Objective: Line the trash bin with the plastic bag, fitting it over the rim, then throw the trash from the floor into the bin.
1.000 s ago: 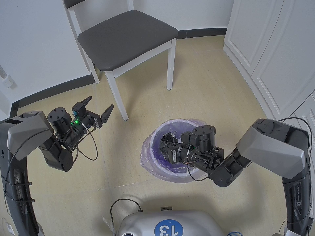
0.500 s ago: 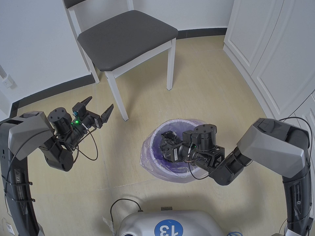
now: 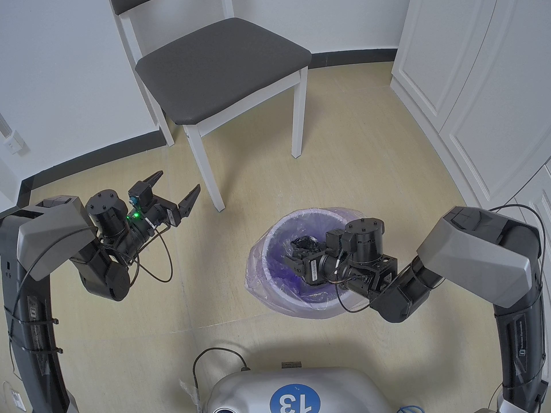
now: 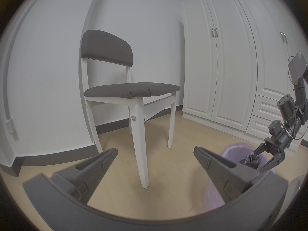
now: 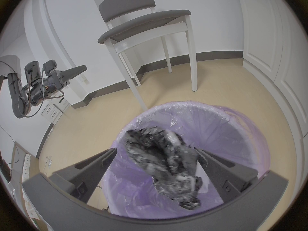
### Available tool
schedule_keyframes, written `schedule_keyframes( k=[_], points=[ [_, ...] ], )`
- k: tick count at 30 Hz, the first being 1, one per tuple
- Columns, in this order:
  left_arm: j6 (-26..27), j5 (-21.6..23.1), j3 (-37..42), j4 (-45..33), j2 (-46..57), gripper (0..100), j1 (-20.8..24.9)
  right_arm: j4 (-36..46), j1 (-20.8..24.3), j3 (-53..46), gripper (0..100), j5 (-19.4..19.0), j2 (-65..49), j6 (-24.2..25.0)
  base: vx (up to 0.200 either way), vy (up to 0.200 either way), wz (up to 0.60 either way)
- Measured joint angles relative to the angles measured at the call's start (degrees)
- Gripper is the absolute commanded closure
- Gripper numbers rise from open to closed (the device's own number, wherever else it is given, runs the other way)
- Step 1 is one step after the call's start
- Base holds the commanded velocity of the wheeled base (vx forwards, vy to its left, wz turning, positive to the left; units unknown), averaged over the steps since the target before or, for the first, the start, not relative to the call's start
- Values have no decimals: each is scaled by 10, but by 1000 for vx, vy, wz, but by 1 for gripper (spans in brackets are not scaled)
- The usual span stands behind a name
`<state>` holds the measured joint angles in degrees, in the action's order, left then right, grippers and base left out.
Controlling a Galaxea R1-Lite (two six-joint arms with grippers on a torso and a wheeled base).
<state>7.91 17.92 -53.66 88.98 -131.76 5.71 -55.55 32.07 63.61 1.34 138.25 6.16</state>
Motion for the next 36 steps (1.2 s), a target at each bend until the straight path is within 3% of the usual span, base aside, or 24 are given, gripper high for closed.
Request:
schedule_keyframes(
  k=[16, 23, 29, 36],
  points=[
    [7, -1, -5, 0, -5, 0, 0, 9, -16, -20, 0, 8, -63, -66, 0, 0, 0],
    [11, -1, -5, 0, -8, 0, 1, 92, -68, -34, 0, 15, -109, -169, 0, 0, 0],
    [12, -1, -5, 0, -11, 0, 2, 171, -113, -39, 0, 37, -132, -192, 0, 0, 0],
    [12, -2, -5, 0, -16, 0, 3, 175, -142, -19, 0, 40, -123, -193, 0, 0, 0]
  ],
)
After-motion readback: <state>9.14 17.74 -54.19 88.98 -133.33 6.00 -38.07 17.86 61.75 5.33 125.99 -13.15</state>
